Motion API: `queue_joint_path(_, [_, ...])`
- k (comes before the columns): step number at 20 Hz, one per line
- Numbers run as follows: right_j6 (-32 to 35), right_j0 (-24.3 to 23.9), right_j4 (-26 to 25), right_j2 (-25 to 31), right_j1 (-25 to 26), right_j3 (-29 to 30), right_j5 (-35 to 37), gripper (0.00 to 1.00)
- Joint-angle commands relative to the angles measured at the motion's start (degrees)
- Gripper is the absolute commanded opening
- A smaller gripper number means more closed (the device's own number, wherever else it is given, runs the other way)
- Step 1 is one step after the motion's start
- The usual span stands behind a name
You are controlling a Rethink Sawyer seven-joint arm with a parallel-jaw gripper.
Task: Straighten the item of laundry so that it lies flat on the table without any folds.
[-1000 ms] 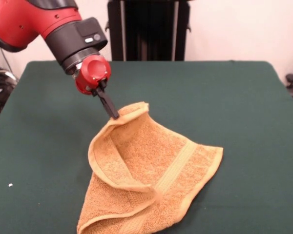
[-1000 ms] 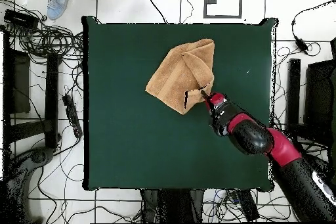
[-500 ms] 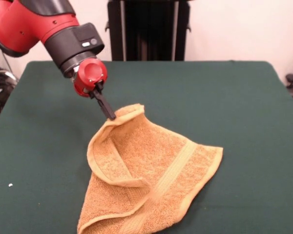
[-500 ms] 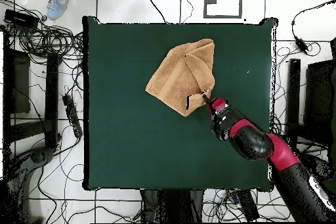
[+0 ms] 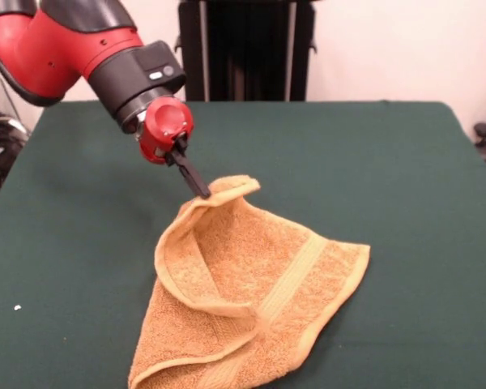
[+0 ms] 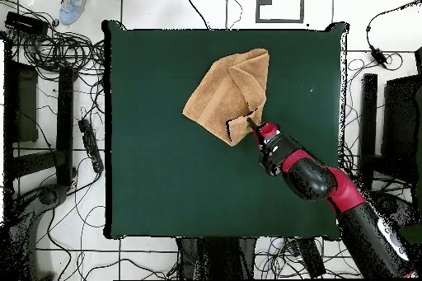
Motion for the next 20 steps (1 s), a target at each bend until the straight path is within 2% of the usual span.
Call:
queue_joint_path(1, [-19.2,1.2,-1.0,5.7,4.3,1.2,9.6,0.0])
queue_joint_path(7, [-19.6,1.4,-1.9,7.9,5.1,1.6,10.2,0.0])
queue_joint_path(8, [-19.4,1.2,-2.6,8.1,5.5,1.5,10.3,1.0])
queue_joint_path(13, [-18.7,2.1,-2.3,7.7,2.4,1.3,12.5,1.0])
queue_joint_path(20, [-18.0,2.2,-2.7,7.8,1.4,1.8,13.0,1.0])
